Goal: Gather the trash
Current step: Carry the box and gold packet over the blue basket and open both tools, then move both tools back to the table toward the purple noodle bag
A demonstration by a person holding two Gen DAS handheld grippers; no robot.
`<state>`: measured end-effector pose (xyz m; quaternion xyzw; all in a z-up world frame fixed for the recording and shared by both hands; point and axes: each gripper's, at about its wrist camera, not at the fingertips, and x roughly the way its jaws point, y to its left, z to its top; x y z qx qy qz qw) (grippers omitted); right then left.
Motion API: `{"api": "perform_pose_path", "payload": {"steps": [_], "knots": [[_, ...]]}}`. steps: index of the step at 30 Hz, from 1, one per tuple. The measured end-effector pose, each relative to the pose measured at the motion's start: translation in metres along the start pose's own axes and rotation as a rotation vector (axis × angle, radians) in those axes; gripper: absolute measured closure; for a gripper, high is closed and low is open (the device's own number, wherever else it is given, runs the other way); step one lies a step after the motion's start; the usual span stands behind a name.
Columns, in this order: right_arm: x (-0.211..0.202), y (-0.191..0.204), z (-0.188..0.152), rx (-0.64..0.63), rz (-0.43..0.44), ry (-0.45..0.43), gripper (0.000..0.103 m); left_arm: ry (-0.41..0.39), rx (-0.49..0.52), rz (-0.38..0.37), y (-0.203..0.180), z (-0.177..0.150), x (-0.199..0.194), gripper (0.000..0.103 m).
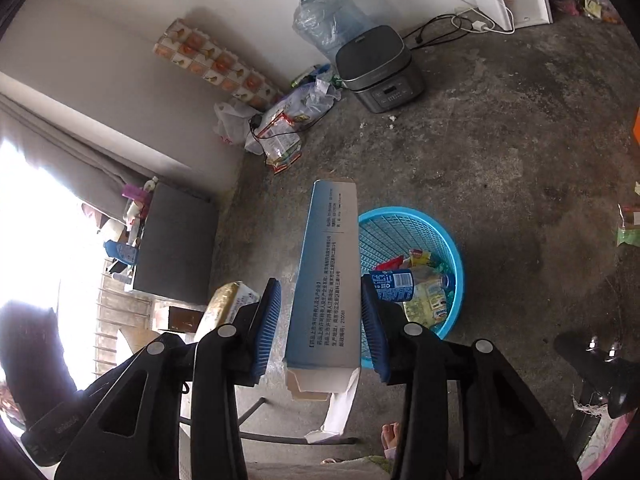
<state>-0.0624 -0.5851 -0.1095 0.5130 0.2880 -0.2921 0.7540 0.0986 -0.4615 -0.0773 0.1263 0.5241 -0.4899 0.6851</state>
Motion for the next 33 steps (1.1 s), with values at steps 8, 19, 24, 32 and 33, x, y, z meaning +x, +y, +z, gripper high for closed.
{"api": "perform_pose_path", "payload": {"steps": [8,19,24,32,33], "knots": [[0.009,-0.011,-0.013,-0.013,-0.023,-0.012,0.057,-0.049,-0.071,-0.021,0.011,-0.002,-0.002,0.034],[-0.098,0.084,-0.071,-0.379,0.016,-0.27,0.018,-0.435,0.005,0.043,0.005,-0.059,-0.175,0.013],[-0.135,0.13,-0.113,-0.55,-0.021,-0.429,0.007,-0.563,-0.032,0.095,0.023,-0.115,-0.261,0.013],[-0.144,0.183,-0.186,-0.674,0.181,-0.307,0.006,-0.653,-0.178,0.292,0.086,-0.24,-0.366,0.013],[-0.143,0.191,-0.196,-0.696,0.211,-0.271,0.007,-0.664,-0.207,0.336,0.096,-0.259,-0.381,0.013]]}}
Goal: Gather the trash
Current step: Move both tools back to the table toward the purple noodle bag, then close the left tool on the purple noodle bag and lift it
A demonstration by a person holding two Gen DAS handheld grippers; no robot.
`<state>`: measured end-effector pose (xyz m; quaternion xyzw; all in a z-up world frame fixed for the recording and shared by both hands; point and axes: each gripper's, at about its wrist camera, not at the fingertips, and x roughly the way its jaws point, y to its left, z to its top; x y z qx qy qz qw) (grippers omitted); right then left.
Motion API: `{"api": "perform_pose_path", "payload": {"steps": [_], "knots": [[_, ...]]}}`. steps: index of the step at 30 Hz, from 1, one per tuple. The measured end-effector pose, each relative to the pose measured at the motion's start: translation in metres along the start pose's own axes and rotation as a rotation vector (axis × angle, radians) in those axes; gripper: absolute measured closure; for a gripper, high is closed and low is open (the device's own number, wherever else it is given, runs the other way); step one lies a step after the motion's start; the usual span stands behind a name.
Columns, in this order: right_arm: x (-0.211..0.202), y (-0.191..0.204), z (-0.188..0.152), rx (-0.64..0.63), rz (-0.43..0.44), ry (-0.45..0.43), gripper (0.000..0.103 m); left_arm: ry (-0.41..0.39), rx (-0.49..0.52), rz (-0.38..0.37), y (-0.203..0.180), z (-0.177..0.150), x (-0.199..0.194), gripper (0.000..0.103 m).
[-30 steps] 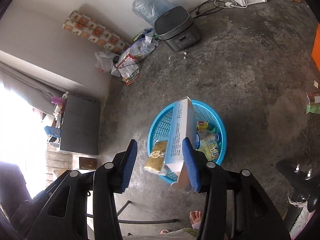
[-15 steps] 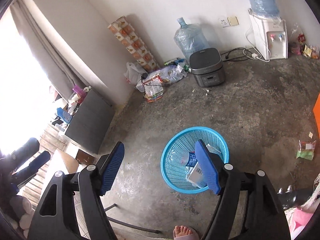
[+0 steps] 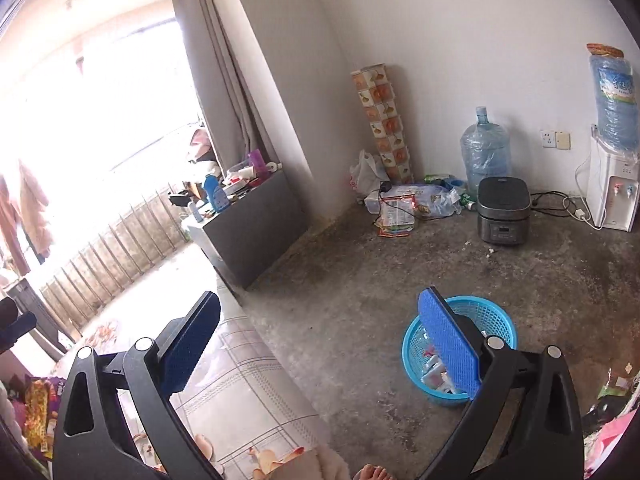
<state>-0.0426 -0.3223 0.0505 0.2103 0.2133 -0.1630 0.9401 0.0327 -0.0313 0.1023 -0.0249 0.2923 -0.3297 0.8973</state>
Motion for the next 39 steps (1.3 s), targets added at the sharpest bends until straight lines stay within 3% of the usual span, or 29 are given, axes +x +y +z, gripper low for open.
{"api": "perform_pose_path", "payload": {"steps": [6,10,12,15,17,20,25,32,39], "knots": [[0.02,0.083,-0.022,-0.048,0.354,0.213,0.007,-0.087,-0.153,0.274,0.096,-0.029,-0.103,0.013],[0.041,0.146,-0.049,-0.061,0.597,0.422,0.007,-0.085,-0.309,0.379,0.156,-0.054,-0.144,0.013],[0.051,0.174,-0.063,-0.065,0.689,0.524,0.007,-0.061,-0.425,0.351,0.184,-0.071,-0.152,0.017],[0.061,0.209,-0.085,-0.059,0.78,0.667,0.008,-0.02,-0.559,0.264,0.211,-0.093,-0.147,0.034],[0.066,0.226,-0.096,-0.074,0.801,0.734,0.02,0.016,-0.626,0.191,0.217,-0.108,-0.137,0.056],[0.063,0.248,-0.113,-0.095,0.808,0.778,0.031,0.016,-0.636,0.103,0.214,-0.112,-0.129,0.076],[0.059,0.246,-0.12,-0.096,0.8,0.793,0.042,-0.013,-0.541,-0.033,0.191,-0.099,-0.119,0.081],[0.07,0.2,-0.109,0.067,0.776,0.782,0.048,0.02,-0.525,-0.175,0.17,-0.09,-0.08,0.081],[0.08,0.144,-0.096,0.238,0.745,0.744,0.05,0.103,-0.44,-0.196,0.133,-0.083,-0.033,0.083]]}}
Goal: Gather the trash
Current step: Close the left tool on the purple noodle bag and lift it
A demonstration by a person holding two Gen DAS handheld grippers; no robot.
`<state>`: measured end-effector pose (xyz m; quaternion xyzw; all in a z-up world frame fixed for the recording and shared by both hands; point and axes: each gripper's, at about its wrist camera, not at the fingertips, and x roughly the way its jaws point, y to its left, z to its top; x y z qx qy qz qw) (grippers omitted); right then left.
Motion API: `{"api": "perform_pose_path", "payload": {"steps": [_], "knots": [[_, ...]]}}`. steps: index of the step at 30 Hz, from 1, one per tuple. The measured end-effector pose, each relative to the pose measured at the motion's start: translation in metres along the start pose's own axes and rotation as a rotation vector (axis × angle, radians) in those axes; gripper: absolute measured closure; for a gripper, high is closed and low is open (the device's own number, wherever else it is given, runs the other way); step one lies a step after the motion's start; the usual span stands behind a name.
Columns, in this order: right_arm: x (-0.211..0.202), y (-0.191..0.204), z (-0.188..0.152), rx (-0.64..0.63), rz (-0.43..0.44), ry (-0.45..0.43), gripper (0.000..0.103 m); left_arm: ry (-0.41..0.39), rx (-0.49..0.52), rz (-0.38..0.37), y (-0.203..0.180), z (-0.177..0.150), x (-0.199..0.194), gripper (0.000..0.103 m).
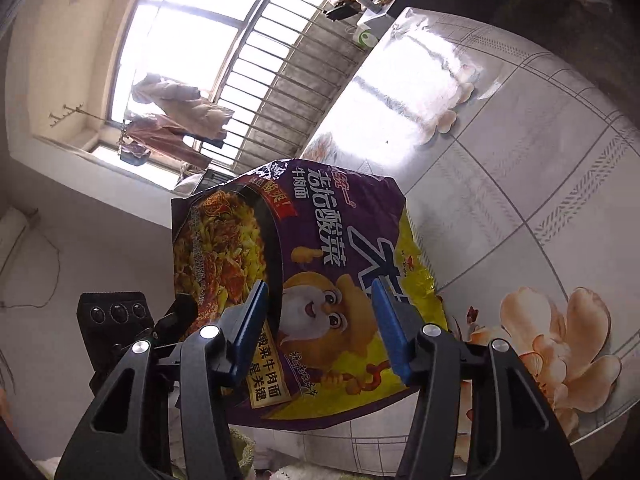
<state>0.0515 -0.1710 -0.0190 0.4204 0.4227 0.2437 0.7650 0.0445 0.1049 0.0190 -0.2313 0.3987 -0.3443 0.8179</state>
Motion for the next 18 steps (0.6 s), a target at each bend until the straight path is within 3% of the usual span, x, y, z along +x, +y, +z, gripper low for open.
{"api": "perform_pose_path", "payload": {"steps": [7,18], "knots": [[-0.037,-0.034,0.004,0.083,-0.003,-0.072,0.05,0.102,0.055,0.056,-0.022,-0.01,0.062,0.083],[-0.05,-0.058,0.014,0.074,-0.151,-0.135,0.05,0.206,0.049,0.173,-0.008,-0.031,0.13,0.086]]}}
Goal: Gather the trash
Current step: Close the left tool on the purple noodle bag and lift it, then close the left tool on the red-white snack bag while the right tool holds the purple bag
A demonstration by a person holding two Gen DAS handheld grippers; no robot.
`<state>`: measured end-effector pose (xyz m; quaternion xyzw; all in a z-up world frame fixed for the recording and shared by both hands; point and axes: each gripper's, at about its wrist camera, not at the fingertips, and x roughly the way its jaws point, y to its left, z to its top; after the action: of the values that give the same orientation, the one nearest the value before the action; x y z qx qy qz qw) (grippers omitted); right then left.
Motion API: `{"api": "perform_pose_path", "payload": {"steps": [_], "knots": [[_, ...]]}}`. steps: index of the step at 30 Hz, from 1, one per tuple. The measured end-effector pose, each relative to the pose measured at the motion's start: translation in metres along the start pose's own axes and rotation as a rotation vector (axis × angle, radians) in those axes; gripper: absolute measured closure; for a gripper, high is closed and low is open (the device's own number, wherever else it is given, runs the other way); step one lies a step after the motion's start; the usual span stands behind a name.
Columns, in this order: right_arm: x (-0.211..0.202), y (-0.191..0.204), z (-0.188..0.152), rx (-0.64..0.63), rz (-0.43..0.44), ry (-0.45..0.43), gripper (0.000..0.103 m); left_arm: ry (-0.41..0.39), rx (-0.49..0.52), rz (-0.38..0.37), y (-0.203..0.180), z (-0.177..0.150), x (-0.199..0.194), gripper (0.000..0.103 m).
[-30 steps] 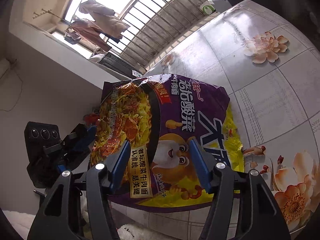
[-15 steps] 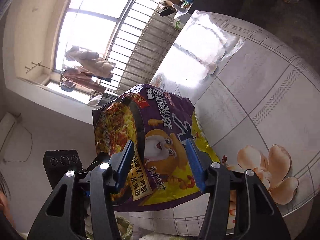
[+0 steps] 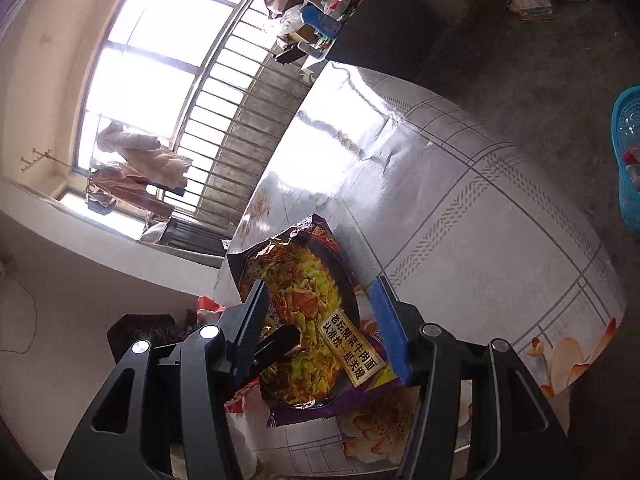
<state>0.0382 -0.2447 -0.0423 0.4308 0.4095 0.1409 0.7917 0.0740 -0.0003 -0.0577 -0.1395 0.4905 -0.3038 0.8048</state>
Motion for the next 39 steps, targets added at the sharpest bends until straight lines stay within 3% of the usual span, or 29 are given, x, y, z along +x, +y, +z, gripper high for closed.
{"api": "perform_pose_path", "payload": {"steps": [10,19,25,30,34,39], "knots": [[0.057,0.017,0.011,-0.09,-0.138,0.156,0.05,0.009,-0.008,0.048,0.012,-0.008,0.011,0.085],[0.075,0.027,0.007,-0.122,-0.108,0.248,0.051,-0.055,0.052,0.019,0.016,-0.019,0.004,0.085],[0.077,0.021,0.006,-0.113,-0.098,0.282,0.063,-0.074,0.069,-0.007,0.023,-0.024,0.001,0.085],[0.074,0.022,-0.003,-0.101,-0.087,0.292,0.087,-0.089,0.05,-0.031,0.033,-0.027,-0.003,0.085],[0.067,0.026,-0.01,-0.124,-0.109,0.261,0.094,-0.087,0.05,-0.03,0.035,-0.029,-0.006,0.085],[0.054,0.026,-0.009,-0.143,-0.16,0.201,0.096,-0.093,0.096,0.022,0.021,-0.037,-0.019,0.079]]}}
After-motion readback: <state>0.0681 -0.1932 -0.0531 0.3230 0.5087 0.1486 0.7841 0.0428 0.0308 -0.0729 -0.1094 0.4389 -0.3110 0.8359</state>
